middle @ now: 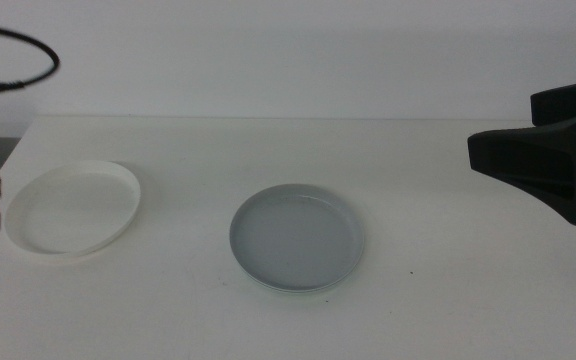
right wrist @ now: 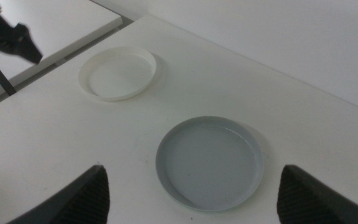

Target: Stack the three bowls on top of each other.

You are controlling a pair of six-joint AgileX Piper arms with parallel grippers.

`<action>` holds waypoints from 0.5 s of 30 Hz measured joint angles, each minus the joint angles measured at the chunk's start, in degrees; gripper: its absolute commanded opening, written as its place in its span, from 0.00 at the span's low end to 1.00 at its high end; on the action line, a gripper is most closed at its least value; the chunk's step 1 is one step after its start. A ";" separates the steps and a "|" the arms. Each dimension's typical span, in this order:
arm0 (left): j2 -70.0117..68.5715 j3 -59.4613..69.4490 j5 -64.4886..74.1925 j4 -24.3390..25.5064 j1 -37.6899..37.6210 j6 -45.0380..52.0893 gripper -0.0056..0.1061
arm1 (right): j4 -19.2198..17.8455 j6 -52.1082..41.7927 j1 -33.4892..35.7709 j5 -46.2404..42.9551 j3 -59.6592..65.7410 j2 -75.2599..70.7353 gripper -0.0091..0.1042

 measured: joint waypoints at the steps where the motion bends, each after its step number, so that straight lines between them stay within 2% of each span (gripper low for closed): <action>1: 2.08 -1.61 -0.13 -0.39 1.09 0.47 0.89 | 0.00 0.00 0.00 0.00 0.00 0.00 0.90; 7: 17.80 -16.41 -0.28 -7.39 6.38 10.44 0.89 | 0.00 0.00 0.00 0.00 0.00 0.00 0.90; 15: 36.65 -29.63 -2.18 -7.96 6.86 13.24 0.89 | 0.00 0.00 0.00 0.09 0.00 0.00 0.90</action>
